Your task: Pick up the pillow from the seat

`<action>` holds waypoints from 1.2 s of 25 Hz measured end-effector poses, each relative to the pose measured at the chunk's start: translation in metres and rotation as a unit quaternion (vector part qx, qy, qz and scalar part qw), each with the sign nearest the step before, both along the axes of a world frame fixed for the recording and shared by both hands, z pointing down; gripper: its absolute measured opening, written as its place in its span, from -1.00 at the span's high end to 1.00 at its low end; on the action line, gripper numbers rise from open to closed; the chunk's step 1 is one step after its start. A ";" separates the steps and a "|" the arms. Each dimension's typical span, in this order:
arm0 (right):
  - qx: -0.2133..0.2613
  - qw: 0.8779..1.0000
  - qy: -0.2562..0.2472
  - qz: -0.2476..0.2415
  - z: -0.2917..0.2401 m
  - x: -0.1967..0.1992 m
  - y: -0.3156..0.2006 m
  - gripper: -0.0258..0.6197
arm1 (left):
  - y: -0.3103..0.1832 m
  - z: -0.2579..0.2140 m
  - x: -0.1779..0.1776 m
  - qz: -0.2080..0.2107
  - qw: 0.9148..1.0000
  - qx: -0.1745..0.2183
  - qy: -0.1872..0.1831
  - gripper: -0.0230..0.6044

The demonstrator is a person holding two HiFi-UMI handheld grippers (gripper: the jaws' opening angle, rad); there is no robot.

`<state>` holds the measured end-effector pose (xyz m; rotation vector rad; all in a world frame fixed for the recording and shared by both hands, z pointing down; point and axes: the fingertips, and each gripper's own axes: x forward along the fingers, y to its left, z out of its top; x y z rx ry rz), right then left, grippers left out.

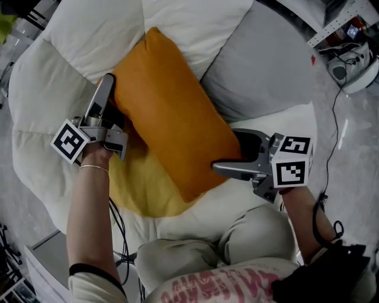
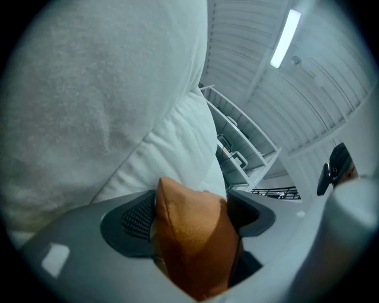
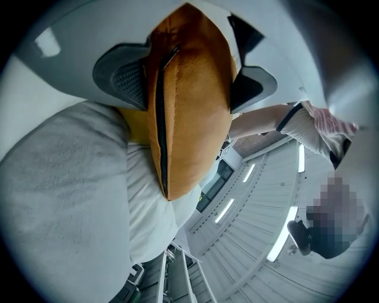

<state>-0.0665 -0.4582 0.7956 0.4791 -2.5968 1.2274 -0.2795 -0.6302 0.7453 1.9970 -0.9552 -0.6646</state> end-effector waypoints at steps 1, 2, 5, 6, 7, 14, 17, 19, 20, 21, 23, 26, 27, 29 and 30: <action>-0.001 1.000 -0.002 -0.001 -0.001 -0.001 0.000 -0.42 | 0.001 -0.002 0.002 0.005 1.000 0.002 0.002 -0.28; -0.001 1.000 -0.004 -0.002 -0.001 -0.001 0.001 -0.37 | 0.003 -0.005 0.005 0.010 1.000 0.004 0.003 -0.10; -0.001 1.000 -0.008 -0.004 -0.001 -0.002 0.001 -0.27 | 0.006 -0.010 0.010 0.017 1.000 0.006 -0.002 0.02; -0.001 1.000 -0.008 -0.005 0.000 -0.002 0.002 -0.25 | 0.007 -0.012 0.010 0.018 1.000 0.006 -0.003 0.05; 0.000 1.000 -0.008 -0.007 0.000 -0.002 0.003 -0.23 | 0.009 -0.013 0.011 0.020 1.000 0.009 -0.004 0.10; 0.022 1.000 -0.014 -0.017 -0.002 0.002 0.005 -0.13 | 0.016 -0.034 0.019 0.041 0.998 0.039 -0.006 0.25; 0.027 0.999 -0.013 -0.022 -0.001 0.003 0.009 -0.13 | 0.026 -0.038 0.022 0.047 0.998 0.041 -0.007 0.29; 0.034 0.999 -0.011 -0.025 -0.001 0.003 0.011 -0.13 | 0.032 -0.040 0.021 0.044 0.998 0.047 -0.006 0.32; 0.036 0.999 -0.011 -0.026 -0.001 0.003 0.011 -0.12 | 0.034 -0.041 0.019 0.041 0.998 0.050 -0.005 0.33; 0.037 0.999 -0.012 -0.028 -0.002 0.002 0.012 -0.12 | 0.035 -0.041 0.018 0.038 0.998 0.052 -0.003 0.34; 0.037 0.999 -0.015 -0.032 -0.003 0.002 0.013 -0.09 | 0.038 -0.044 0.016 0.034 0.998 0.057 -0.002 0.34; 0.041 0.998 -0.021 -0.041 -0.008 0.005 0.018 -0.05 | 0.042 -0.049 0.021 0.026 0.998 0.062 -0.001 0.34; 0.042 0.998 -0.021 -0.043 -0.009 0.007 0.020 -0.04 | 0.044 -0.050 0.022 0.022 0.998 0.060 -0.001 0.34; 0.037 0.998 -0.021 -0.045 -0.011 0.007 0.026 -0.01 | 0.048 -0.049 0.022 0.009 0.999 0.051 -0.003 0.34; 0.034 0.998 -0.019 -0.046 -0.012 0.007 0.029 0.01 | 0.052 -0.047 0.020 0.001 0.999 0.045 -0.001 0.34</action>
